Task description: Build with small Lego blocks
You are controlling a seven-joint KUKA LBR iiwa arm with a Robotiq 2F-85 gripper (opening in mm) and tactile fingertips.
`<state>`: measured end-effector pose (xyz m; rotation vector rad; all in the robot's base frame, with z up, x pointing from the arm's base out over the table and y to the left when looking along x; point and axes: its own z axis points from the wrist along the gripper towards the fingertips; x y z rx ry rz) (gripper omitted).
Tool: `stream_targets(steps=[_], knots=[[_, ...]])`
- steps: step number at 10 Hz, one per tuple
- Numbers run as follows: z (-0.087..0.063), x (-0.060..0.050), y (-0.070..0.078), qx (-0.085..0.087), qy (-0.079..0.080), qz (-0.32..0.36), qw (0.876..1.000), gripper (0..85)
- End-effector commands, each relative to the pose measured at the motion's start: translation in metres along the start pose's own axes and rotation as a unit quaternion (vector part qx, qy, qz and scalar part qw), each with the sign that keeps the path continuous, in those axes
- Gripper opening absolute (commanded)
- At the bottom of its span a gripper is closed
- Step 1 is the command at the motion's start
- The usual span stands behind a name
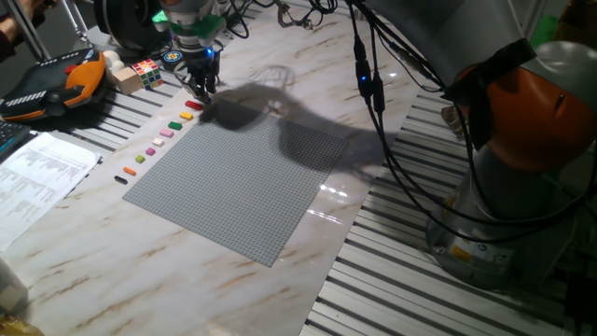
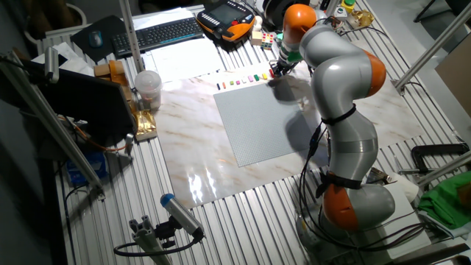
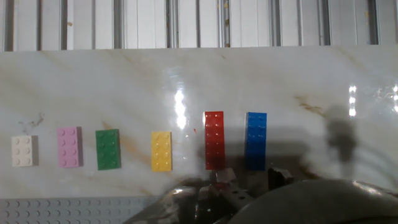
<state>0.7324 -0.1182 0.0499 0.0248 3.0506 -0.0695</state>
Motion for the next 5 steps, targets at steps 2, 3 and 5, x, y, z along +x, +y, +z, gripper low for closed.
stream_targets(steps=[2,3,5], knots=[[0.0001,0.0001,-0.0002,-0.001,-0.006,-0.003,1.0,39.3],[0.0001,0.0001,-0.0002,0.0,-0.008,-0.007,1.0,40.7],[0.0047,-0.0035,-0.0051,-0.003,-0.01,-0.012,1.0,40.7]])
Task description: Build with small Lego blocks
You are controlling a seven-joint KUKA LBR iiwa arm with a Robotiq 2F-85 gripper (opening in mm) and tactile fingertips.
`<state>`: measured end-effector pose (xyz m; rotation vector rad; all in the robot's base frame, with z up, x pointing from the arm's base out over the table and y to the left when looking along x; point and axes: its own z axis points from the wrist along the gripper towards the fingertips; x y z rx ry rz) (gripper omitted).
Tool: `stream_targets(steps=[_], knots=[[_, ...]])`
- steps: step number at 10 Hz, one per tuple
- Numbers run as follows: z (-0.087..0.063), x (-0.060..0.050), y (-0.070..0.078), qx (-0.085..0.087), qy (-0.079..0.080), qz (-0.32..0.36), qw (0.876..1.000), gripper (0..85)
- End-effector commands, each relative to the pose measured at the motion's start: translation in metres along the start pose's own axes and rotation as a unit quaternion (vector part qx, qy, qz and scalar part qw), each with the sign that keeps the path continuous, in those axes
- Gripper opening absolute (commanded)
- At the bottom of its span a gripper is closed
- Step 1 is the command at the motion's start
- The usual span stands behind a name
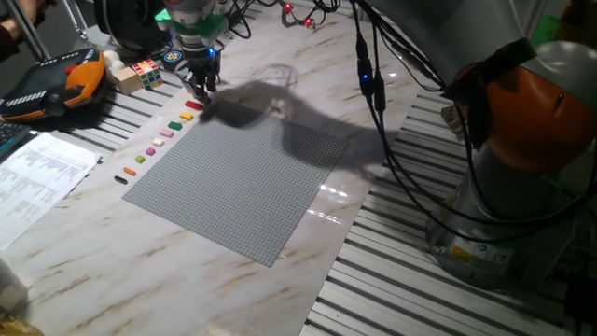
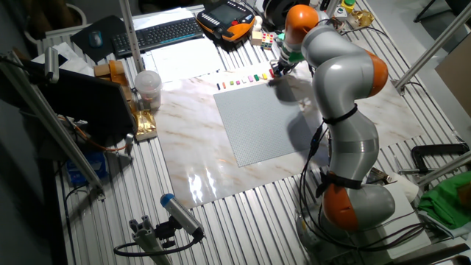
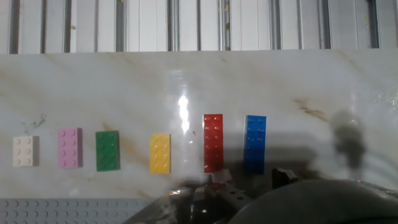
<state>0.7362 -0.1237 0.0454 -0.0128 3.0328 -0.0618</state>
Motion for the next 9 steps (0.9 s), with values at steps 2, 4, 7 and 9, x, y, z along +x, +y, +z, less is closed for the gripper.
stream_targets(steps=[2,4,7,9], knots=[[0.003,-0.004,-0.005,0.003,0.0,0.002,1.0,40.7],[0.005,-0.008,-0.009,0.003,-0.001,0.007,1.0,40.7],[0.008,-0.015,-0.01,0.003,0.001,0.007,1.0,40.7],[0.009,-0.018,-0.01,0.003,0.003,0.007,1.0,40.3]])
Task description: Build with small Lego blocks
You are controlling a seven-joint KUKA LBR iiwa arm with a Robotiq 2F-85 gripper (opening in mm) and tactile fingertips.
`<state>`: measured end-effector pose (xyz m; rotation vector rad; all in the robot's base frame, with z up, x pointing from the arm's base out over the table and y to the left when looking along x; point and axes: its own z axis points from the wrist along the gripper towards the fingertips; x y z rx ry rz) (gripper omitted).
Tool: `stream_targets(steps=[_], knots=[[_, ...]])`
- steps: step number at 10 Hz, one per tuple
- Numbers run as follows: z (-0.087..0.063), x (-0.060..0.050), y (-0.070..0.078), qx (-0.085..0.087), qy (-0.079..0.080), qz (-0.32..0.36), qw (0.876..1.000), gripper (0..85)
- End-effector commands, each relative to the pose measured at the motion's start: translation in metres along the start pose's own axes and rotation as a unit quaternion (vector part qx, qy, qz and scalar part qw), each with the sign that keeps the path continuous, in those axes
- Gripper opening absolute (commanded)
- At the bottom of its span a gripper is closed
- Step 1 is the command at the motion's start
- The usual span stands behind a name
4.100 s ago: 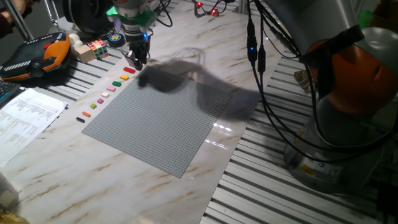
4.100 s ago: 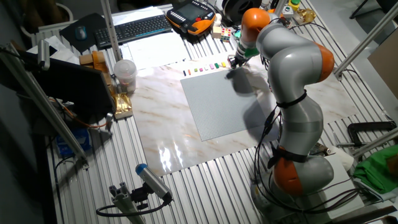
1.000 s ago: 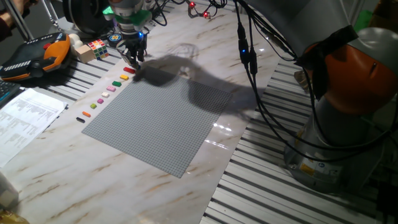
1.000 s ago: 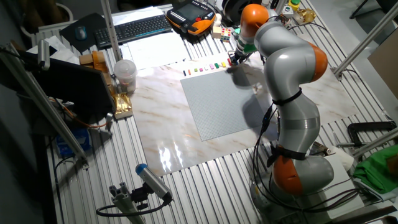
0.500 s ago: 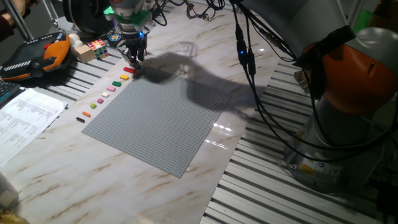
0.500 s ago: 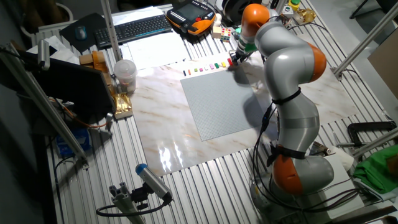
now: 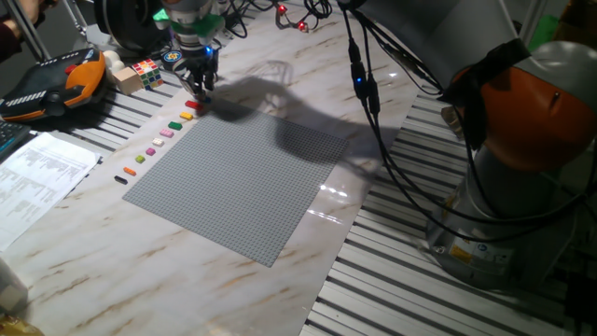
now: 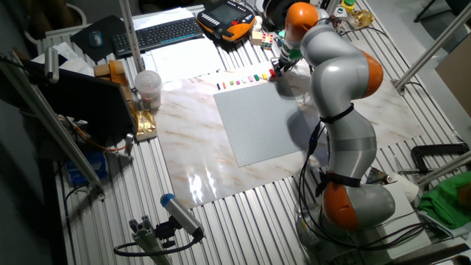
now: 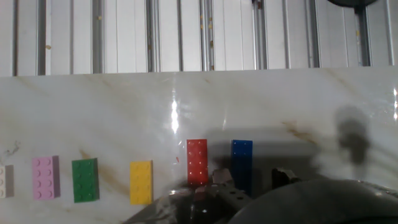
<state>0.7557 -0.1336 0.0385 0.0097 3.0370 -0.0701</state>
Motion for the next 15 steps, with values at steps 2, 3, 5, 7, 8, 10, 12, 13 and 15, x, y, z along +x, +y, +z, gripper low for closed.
stream_targets(steps=[2,3,5,7,8,10,12,13,15], knots=[[0.003,-0.001,0.0,0.0,0.0,0.0,1.0,40.3],[0.003,-0.002,-0.001,0.0,-0.001,0.0,1.0,40.3],[0.005,-0.004,-0.001,0.0,-0.001,0.0,1.0,40.3],[0.007,-0.005,-0.001,-0.001,-0.001,0.0,1.0,40.0],[0.008,-0.005,-0.001,-0.002,-0.001,0.0,1.0,40.0],[0.009,-0.005,-0.001,-0.002,-0.001,0.0,1.0,39.3],[0.01,-0.006,-0.001,-0.002,0.002,0.002,1.0,38.3],[0.011,-0.006,-0.001,-0.003,0.003,0.003,1.0,38.0],[0.012,-0.006,0.0,-0.003,0.003,0.003,1.0,37.0]])
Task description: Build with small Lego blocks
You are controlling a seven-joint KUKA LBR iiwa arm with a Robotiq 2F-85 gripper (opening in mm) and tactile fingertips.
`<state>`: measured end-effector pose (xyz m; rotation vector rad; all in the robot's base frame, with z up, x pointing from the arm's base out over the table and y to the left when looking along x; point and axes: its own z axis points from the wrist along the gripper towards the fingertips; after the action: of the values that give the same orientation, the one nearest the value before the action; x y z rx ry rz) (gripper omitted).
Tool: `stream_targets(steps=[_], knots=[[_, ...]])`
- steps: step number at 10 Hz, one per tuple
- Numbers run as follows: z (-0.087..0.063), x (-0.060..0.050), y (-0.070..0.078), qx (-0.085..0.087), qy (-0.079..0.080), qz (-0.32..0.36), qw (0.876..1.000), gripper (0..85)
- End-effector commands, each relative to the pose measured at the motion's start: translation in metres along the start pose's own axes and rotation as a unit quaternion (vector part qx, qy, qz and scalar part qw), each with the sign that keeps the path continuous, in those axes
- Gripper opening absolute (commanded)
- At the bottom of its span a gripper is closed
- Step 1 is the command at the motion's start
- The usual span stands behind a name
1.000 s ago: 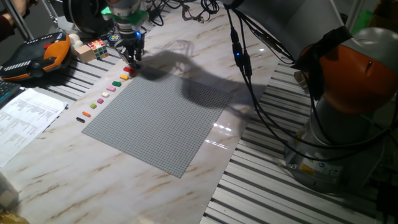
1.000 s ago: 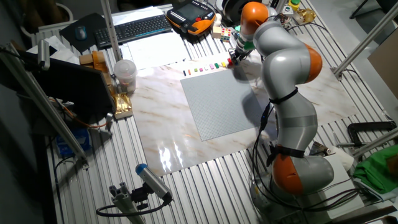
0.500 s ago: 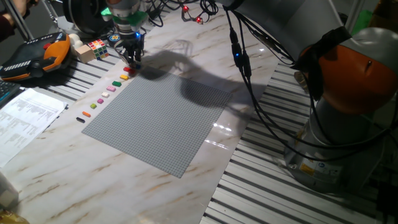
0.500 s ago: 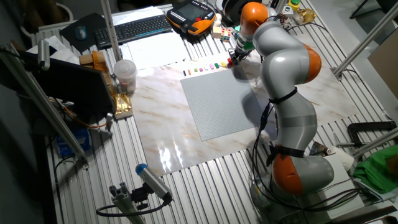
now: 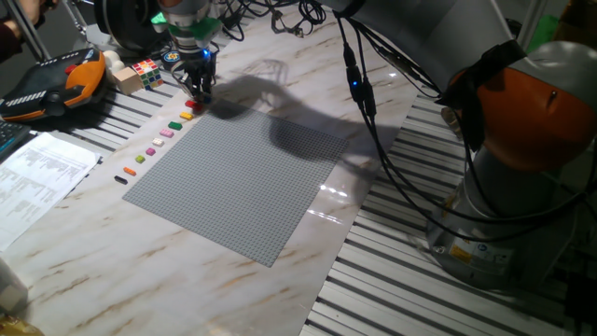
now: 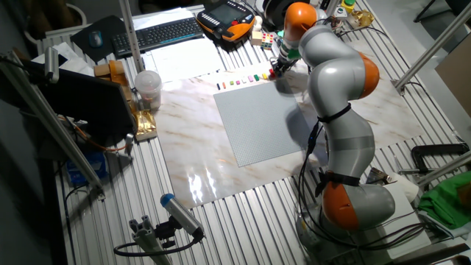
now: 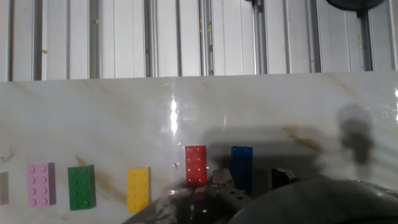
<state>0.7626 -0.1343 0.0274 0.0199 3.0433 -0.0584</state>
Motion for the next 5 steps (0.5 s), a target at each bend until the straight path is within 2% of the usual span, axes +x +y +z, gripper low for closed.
stream_targets(steps=[1,5], knots=[[0.0009,0.0001,0.0002,-0.001,0.0,-0.001,1.0,36.7],[0.0023,0.0,0.0002,-0.004,0.0,-0.004,1.0,35.7]])
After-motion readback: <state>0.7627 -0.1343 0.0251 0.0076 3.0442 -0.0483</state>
